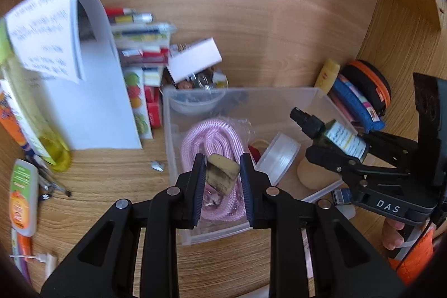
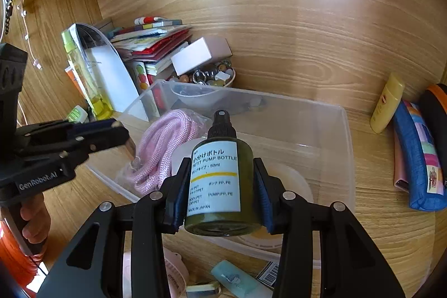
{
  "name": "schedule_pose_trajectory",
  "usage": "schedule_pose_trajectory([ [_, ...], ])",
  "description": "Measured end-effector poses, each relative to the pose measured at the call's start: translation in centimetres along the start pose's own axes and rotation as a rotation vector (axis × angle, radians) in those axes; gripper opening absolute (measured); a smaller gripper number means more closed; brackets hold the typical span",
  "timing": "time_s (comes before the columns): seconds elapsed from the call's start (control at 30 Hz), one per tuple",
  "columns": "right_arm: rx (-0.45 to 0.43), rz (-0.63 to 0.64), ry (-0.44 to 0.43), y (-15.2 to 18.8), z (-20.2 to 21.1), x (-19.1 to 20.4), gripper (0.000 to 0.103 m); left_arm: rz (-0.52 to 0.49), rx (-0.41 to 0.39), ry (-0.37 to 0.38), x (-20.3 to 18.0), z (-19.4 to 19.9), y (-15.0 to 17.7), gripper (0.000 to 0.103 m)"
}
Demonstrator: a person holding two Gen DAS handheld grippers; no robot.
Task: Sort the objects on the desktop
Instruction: 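Carry the eraser and green pump bottle into the clear box and release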
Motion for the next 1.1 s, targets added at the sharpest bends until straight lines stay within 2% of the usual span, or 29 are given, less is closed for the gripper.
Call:
schedule_pose_trajectory([
  [0.13, 0.002, 0.01, 0.007, 0.1, -0.2, 0.1, 0.039, 0.01, 0.04, 0.003, 0.3, -1.1, 0.4, 0.024],
  [0.3, 0.012, 0.033, 0.029, 0.2, -0.2, 0.5, 0.042, -0.008, 0.034, -0.001, 0.2, -1.1, 0.7, 0.025],
  [0.5, 0.016, 0.027, 0.02, 0.2, -0.4, 0.4, 0.051, -0.03, 0.027, 0.012, -0.1, -0.8, 0.8, 0.043],
  [0.57, 0.017, 0.021, 0.016, 0.2, -0.4, 0.3, 0.055, -0.048, 0.016, 0.002, -0.4, -0.5, 0.9, 0.051],
  [0.6, 0.015, 0.016, 0.008, 0.2, -0.3, 0.2, 0.058, -0.053, 0.009, -0.001, -0.5, -0.3, 0.9, 0.06],
  [0.63, 0.013, 0.015, 0.005, 0.2, -0.2, 0.2, 0.061, -0.057, -0.004, -0.002, -0.6, 0.0, 0.9, 0.064],
  [0.83, -0.028, 0.031, 0.048, -0.3, 1.3, 0.5, 0.075, -0.065, -0.028, -0.005, -0.7, 1.3, 0.7, 0.068],
  [1.1, -0.049, 0.055, 0.083, -0.1, 3.5, 1.0, 0.077, -0.053, -0.038, -0.023, 0.2, 2.8, 0.8, 0.074],
])
Point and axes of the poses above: each gripper's, at about its wrist camera, not at the fingertips, and z roughly against the way its jaws point, x to its left, y to its underside, the point moved 3 cm from there along -z, roughly the way its jaws point, and after that the axes turned 14 degrees about z, right-handed, at the moved point
